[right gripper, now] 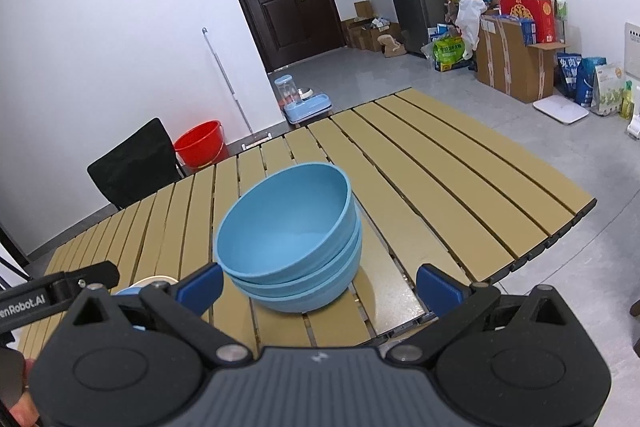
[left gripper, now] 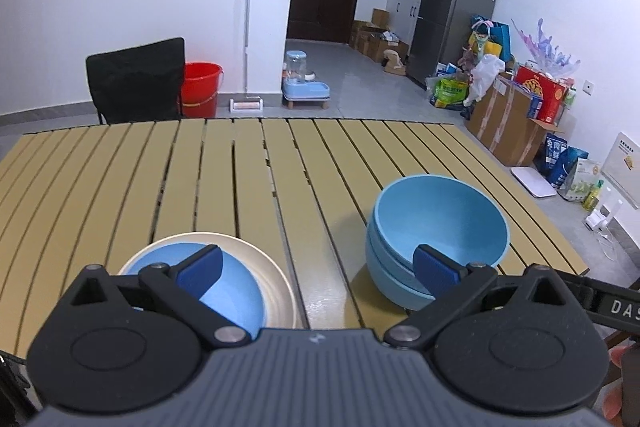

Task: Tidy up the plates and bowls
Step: 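Close both grippers on the rim of the three-bowl stack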

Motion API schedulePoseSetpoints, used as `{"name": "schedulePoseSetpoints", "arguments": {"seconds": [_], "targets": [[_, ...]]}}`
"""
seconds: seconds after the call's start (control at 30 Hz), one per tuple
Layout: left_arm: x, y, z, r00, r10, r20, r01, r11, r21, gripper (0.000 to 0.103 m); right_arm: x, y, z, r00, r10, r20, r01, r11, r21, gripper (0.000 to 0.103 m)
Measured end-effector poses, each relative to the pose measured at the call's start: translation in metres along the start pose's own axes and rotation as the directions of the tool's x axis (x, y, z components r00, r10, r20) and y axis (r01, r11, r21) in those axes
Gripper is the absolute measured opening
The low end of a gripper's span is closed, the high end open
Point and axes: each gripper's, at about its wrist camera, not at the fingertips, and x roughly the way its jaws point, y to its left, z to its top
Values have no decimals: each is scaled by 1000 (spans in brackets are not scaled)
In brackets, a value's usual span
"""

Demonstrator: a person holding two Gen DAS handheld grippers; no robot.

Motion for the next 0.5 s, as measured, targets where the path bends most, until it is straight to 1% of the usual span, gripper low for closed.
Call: {"name": "schedulePoseSetpoints", "arguments": {"seconds": [0.17,0.27,0.37,0.5], "targets": [[19,-7,0,1000,-16,-25,16,1000,10,103,15,-4,7,1000,-22,-7,22,1000,11,103],[31,-10,2,999,-26,-28,26,1000,13,103,26,-10,12,999,-31,-19,32,999,26,103],[44,-12,2,999,-38,-32,38,999,-3,103,35,-15,15,999,-35,-20,36,998,43,103],[63,-12,2,996,-67,-63,65,998,-26,103,48,-18,19,999,-33,-20,34,998,51,103]]}}
